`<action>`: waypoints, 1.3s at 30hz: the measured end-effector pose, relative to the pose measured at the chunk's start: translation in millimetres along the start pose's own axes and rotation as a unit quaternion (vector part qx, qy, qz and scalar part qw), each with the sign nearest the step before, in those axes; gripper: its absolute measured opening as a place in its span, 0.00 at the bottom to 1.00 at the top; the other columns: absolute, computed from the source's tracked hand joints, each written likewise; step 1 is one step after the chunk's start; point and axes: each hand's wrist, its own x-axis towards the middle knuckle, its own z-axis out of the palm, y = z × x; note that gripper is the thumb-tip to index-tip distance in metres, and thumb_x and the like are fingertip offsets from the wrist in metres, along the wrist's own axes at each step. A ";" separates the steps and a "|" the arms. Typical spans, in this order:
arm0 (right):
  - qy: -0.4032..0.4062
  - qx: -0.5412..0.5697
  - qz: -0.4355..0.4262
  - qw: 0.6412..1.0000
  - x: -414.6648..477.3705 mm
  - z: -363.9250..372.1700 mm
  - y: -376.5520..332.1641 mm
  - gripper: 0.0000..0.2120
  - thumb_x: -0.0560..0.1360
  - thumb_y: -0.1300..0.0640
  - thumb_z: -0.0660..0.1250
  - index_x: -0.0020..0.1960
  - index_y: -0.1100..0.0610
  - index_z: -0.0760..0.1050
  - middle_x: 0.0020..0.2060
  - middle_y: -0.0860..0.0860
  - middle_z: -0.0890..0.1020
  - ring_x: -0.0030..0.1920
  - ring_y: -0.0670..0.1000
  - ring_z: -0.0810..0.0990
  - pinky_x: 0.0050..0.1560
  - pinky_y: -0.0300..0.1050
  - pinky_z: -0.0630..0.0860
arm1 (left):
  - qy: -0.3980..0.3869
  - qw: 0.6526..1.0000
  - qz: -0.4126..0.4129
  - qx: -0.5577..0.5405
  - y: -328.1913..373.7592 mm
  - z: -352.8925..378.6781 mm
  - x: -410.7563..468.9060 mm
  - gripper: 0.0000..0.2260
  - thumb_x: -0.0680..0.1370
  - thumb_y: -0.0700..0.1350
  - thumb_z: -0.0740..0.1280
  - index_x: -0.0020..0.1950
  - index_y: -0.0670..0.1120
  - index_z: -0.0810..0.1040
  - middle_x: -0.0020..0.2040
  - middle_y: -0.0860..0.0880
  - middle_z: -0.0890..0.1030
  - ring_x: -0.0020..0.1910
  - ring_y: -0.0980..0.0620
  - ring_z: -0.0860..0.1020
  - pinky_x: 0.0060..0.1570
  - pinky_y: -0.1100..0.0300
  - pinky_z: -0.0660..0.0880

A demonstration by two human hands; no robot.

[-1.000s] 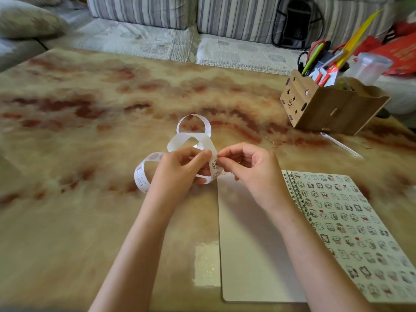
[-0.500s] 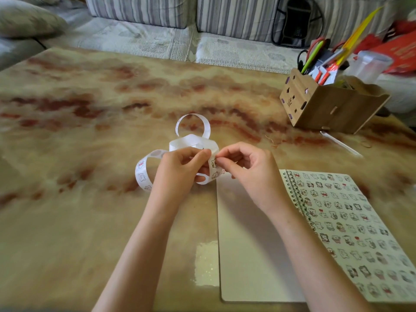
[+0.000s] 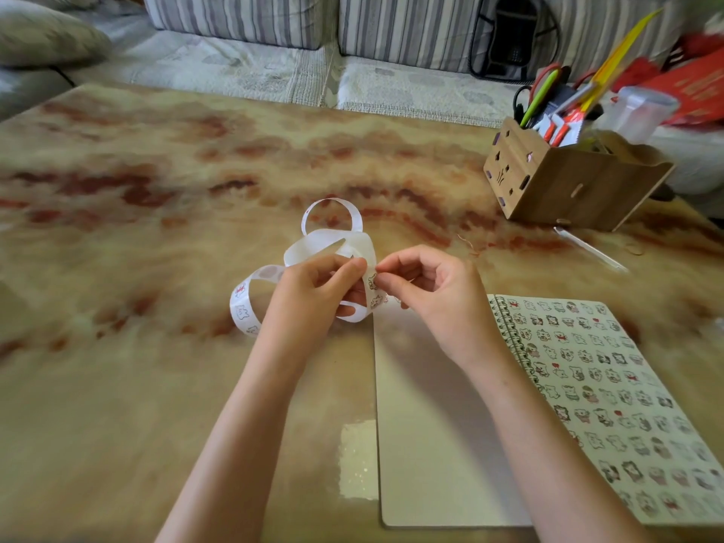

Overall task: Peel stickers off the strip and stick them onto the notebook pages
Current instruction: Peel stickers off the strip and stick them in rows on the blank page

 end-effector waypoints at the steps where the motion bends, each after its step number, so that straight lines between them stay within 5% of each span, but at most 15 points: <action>1: 0.001 -0.007 -0.002 1.000 -0.1 0.0 0.0 0.08 0.71 0.64 0.73 0.41 0.51 0.80 0.35 0.46 0.83 0.35 0.43 0.79 0.38 0.36 0.73 | 0.001 1.000 0.000 0.002 -0.1 0.1 0.0 0.10 0.78 0.44 0.65 0.42 0.42 0.83 0.33 0.52 0.83 0.35 0.58 0.80 0.40 0.63 0.78; 8: 0.003 -0.076 -0.029 0.997 -2.3 0.4 -3.0 0.06 0.71 0.62 0.74 0.40 0.52 0.80 0.35 0.44 0.83 0.35 0.46 0.77 0.34 0.35 0.69 | 0.019 1.000 -0.006 0.008 0.5 0.5 -2.7 0.10 0.78 0.44 0.66 0.41 0.41 0.83 0.34 0.47 0.83 0.32 0.56 0.81 0.34 0.66 0.77; 15: -0.003 -0.134 -0.036 0.990 -2.6 1.1 -0.3 0.05 0.71 0.59 0.74 0.40 0.51 0.80 0.38 0.42 0.76 0.35 0.47 0.72 0.36 0.32 0.66 | 0.042 0.998 -0.018 0.039 -2.5 1.3 -1.3 0.09 0.77 0.44 0.66 0.41 0.41 0.83 0.36 0.45 0.85 0.33 0.51 0.82 0.40 0.56 0.80; 19: -0.022 -0.099 -0.013 0.995 -2.4 -1.4 -5.2 0.06 0.72 0.59 0.73 0.39 0.50 0.79 0.37 0.41 0.76 0.34 0.43 0.70 0.38 0.32 0.66 | 0.050 0.997 -0.017 0.051 -4.3 0.7 -0.7 0.09 0.77 0.45 0.66 0.42 0.41 0.83 0.35 0.47 0.84 0.32 0.55 0.81 0.34 0.66 0.77; 22: -0.029 -0.037 0.018 0.999 -0.7 -6.0 -10.6 0.07 0.72 0.61 0.72 0.39 0.51 0.78 0.36 0.42 0.78 0.34 0.41 0.72 0.38 0.32 0.68 | 0.057 0.997 -0.018 0.059 -4.7 0.2 -0.5 0.10 0.77 0.44 0.66 0.39 0.43 0.82 0.31 0.51 0.83 0.31 0.57 0.80 0.33 0.68 0.77; 25: 0.003 0.006 0.069 0.998 3.9 -16.8 -8.1 0.05 0.72 0.62 0.71 0.40 0.53 0.80 0.34 0.45 0.80 0.33 0.42 0.74 0.35 0.34 0.70 | 0.060 0.995 -0.022 0.074 -4.6 -1.0 -0.5 0.10 0.77 0.45 0.66 0.39 0.44 0.82 0.32 0.51 0.83 0.33 0.53 0.81 0.43 0.57 0.79; 31: 0.035 -0.051 0.199 0.978 7.9 -37.5 8.6 0.03 0.72 0.62 0.71 0.41 0.56 0.79 0.33 0.49 0.80 0.25 0.39 0.73 0.27 0.30 0.66 | 0.056 0.994 -0.032 0.087 -1.5 -0.9 -3.4 0.09 0.77 0.45 0.66 0.38 0.47 0.82 0.35 0.50 0.84 0.41 0.47 0.83 0.50 0.49 0.79; 39: 0.033 -0.084 0.236 0.968 10.7 -32.0 21.6 0.02 0.72 0.63 0.70 0.41 0.59 0.79 0.32 0.50 0.82 0.25 0.41 0.76 0.27 0.34 0.66 | 0.046 0.993 -0.037 0.100 -3.2 0.0 -1.9 0.10 0.77 0.45 0.66 0.36 0.47 0.82 0.35 0.50 0.84 0.42 0.46 0.83 0.51 0.47 0.79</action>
